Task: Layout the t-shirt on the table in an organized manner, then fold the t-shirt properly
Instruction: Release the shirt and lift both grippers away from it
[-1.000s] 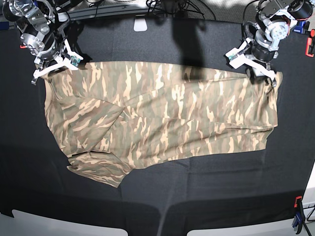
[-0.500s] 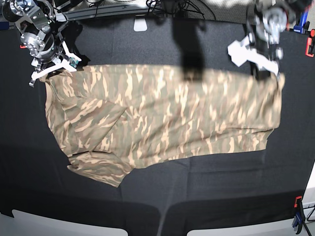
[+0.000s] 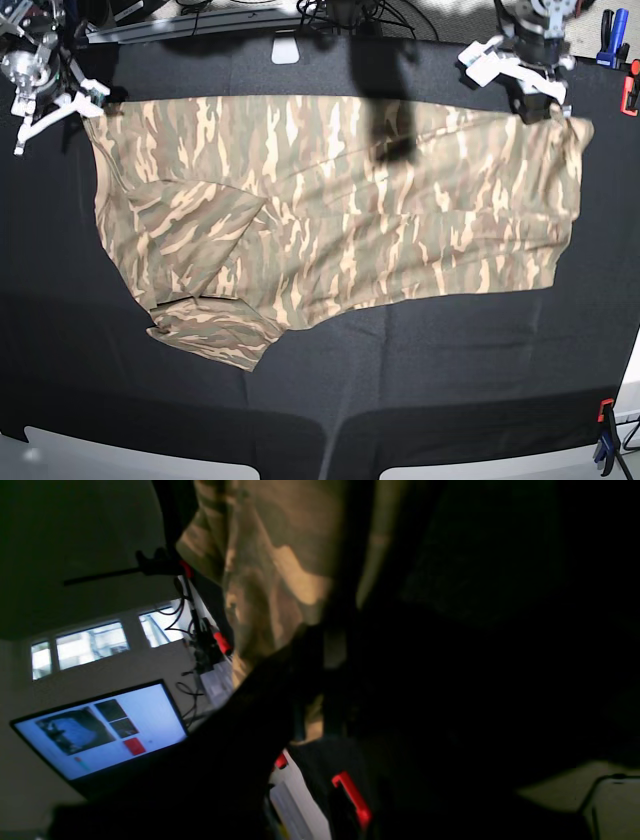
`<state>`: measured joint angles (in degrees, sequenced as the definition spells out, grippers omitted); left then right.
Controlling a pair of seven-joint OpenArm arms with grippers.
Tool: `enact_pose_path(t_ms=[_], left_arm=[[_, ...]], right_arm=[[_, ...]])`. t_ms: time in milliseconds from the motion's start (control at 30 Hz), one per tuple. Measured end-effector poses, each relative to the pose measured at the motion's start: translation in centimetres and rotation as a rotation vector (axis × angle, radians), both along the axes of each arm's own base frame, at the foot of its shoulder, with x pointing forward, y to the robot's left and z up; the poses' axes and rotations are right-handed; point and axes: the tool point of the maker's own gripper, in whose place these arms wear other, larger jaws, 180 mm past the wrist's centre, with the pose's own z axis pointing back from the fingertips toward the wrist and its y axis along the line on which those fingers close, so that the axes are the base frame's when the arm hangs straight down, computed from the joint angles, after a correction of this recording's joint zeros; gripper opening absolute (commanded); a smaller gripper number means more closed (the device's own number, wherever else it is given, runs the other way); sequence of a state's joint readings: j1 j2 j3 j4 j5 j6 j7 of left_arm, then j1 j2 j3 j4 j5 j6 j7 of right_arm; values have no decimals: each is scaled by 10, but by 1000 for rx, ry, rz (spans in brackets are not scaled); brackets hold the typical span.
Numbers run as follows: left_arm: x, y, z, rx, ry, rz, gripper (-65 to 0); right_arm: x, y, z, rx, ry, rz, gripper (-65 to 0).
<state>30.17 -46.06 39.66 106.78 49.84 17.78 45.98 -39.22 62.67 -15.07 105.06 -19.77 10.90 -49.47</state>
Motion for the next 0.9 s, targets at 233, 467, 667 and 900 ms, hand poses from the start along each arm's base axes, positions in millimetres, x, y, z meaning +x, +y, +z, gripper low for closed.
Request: enact_pose_path(t_ms=[233, 467, 667, 900], left_arm=[[-3, -11, 9, -45, -6, -11, -650], [-3, -11, 8, -46, -4, -9, -650], [-5, 1, 7, -10, 8, 51, -409], [-22, 43, 0, 91, 84, 272, -398]], right_arm=[[14, 37, 10, 95, -64, 48, -650], [20, 53, 17, 133, -86, 75, -650], [26, 50, 23, 136, -159, 32, -650], [44, 46, 42, 93, -330, 23, -501]])
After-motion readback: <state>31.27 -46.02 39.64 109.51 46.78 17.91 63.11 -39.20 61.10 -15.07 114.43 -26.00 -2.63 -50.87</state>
